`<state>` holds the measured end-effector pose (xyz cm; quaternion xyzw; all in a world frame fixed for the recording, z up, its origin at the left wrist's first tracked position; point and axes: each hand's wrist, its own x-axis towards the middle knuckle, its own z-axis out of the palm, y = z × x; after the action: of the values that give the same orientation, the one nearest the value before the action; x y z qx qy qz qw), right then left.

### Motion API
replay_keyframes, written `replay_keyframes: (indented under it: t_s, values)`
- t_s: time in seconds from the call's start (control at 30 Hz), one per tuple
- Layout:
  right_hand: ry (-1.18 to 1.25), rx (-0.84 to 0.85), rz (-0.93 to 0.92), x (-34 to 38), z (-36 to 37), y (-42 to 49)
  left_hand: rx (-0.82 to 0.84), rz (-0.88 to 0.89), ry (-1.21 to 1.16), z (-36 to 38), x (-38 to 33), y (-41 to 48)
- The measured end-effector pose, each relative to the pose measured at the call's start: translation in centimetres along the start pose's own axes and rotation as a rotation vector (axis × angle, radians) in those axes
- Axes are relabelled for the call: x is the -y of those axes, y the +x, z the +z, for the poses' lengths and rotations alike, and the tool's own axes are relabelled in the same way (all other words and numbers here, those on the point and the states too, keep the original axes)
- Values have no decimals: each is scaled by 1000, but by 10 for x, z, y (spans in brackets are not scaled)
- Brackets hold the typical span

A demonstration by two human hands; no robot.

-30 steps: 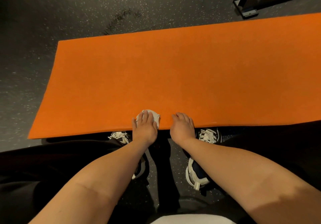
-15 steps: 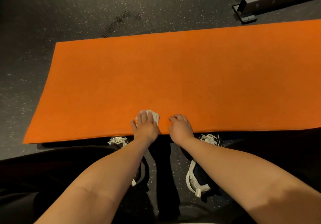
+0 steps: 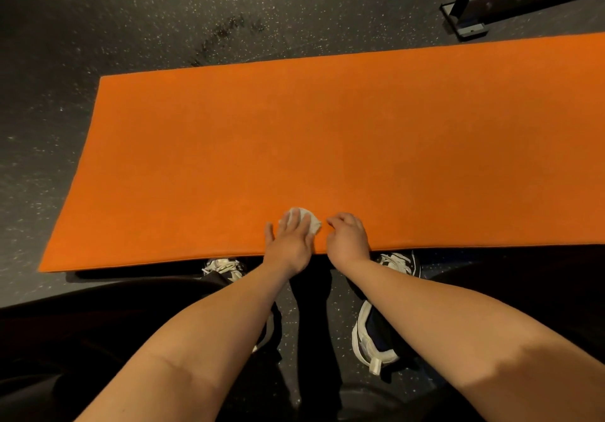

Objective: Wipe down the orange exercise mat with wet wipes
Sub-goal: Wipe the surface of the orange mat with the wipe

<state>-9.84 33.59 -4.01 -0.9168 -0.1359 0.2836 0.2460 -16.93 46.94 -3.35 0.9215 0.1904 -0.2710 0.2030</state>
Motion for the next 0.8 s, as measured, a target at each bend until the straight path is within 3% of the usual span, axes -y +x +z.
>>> replay_keyframes:
  t_s: [0.07,0.13,0.3,0.43,0.63,0.8]
  values:
    - [-52,8,-52,3,4,-4,-45,-129,-38,-5,13,-2]
    - [-23,-4,-60,5,8,-5,-57,-149,-57,-6,8,-5]
    - [189,-55,70,10,-3,-7,20,64,-63,8,-25,-14]
    - [295,-71,136,10,-21,-8,-7,97,-87,6,-17,-11]
    - [462,31,118,20,-34,-7,-134,90,-330,-14,-18,4]
    - [543,73,124,25,-36,-8,-255,-17,-637,-37,-30,5]
